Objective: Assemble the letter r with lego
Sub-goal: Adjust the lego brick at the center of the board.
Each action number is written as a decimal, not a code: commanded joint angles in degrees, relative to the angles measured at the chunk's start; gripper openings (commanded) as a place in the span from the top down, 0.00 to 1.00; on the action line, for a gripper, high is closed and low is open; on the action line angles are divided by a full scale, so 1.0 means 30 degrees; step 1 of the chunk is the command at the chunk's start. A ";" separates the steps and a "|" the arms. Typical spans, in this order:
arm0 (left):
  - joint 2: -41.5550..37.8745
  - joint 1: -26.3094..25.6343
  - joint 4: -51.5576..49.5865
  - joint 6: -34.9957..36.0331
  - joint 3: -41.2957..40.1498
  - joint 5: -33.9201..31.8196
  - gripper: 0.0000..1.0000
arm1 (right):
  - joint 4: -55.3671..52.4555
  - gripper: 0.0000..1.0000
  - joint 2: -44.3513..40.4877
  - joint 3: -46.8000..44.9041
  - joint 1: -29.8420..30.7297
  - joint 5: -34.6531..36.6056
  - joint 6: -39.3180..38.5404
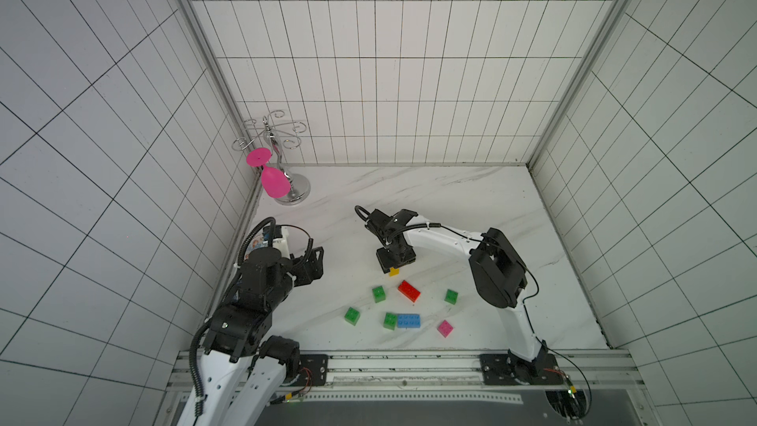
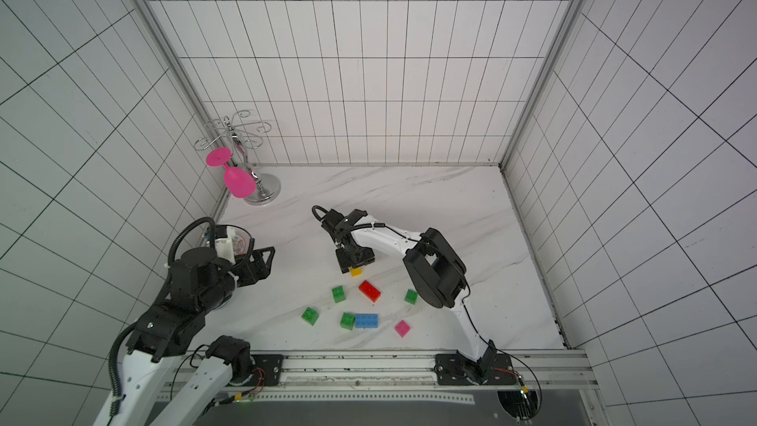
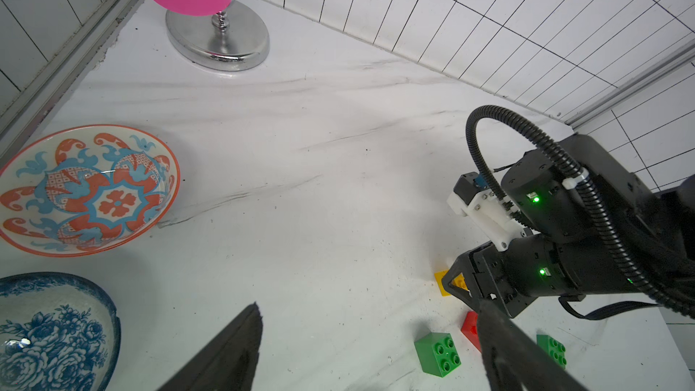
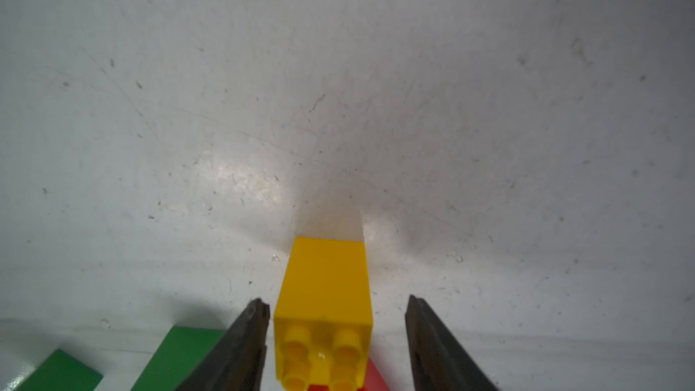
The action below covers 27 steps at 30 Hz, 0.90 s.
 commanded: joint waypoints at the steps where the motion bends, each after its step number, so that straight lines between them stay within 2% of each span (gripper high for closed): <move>1: 0.0096 0.0023 0.0103 0.0222 0.0190 0.0021 0.11 | -0.1148 0.43 -0.0489 0.0904 -0.0079 0.0439 0.0352; 12: 0.0100 0.0030 0.0076 0.0268 0.0196 0.0013 0.10 | -0.1289 0.55 0.0149 0.1453 -0.0068 0.0100 0.0216; 27: 0.0113 0.0030 0.0160 0.0339 0.0165 -0.0001 0.10 | -0.1987 0.55 0.0855 0.1816 -0.0083 0.0022 0.0175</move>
